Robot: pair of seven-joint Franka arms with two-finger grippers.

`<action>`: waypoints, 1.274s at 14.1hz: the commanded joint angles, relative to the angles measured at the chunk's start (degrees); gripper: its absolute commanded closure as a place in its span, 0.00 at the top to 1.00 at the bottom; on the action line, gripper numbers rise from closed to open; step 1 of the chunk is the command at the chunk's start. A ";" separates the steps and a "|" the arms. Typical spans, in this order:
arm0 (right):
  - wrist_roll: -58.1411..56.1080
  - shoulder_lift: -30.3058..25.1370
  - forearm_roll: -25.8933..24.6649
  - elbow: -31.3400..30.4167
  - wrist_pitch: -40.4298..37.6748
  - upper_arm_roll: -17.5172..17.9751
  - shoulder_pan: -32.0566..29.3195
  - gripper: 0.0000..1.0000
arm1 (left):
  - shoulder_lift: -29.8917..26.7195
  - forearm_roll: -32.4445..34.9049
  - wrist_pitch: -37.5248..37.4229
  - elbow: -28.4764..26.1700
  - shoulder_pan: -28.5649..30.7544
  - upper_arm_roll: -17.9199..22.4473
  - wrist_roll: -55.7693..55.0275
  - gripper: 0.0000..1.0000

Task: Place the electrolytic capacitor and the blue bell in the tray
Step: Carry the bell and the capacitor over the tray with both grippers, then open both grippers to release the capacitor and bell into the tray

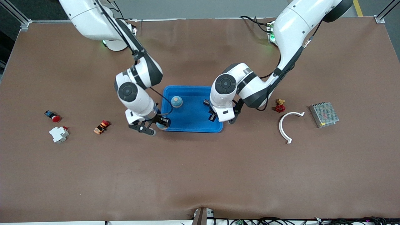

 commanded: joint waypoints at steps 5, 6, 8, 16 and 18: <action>7.40 -2.36 0.65 -5.40 6.09 -0.38 5.11 0.00 | 5.68 4.09 3.13 1.28 -3.01 0.45 -5.27 0.00; 7.40 -2.36 0.30 -5.84 6.88 -0.46 5.20 0.00 | 6.12 4.10 3.22 1.54 -3.10 0.45 -5.27 0.00; 7.40 -1.57 -0.05 -6.20 8.03 -0.64 5.20 0.00 | 6.21 4.79 4.26 1.54 -3.10 0.53 -5.19 0.00; 7.40 2.21 -1.11 -6.11 10.23 -0.81 5.29 0.00 | 7.01 6.29 4.89 3.38 -3.89 3.79 -2.99 0.39; 7.40 2.39 -1.11 -6.11 10.23 -0.81 5.46 0.00 | 6.83 6.29 4.89 3.82 -3.80 3.79 -2.90 0.86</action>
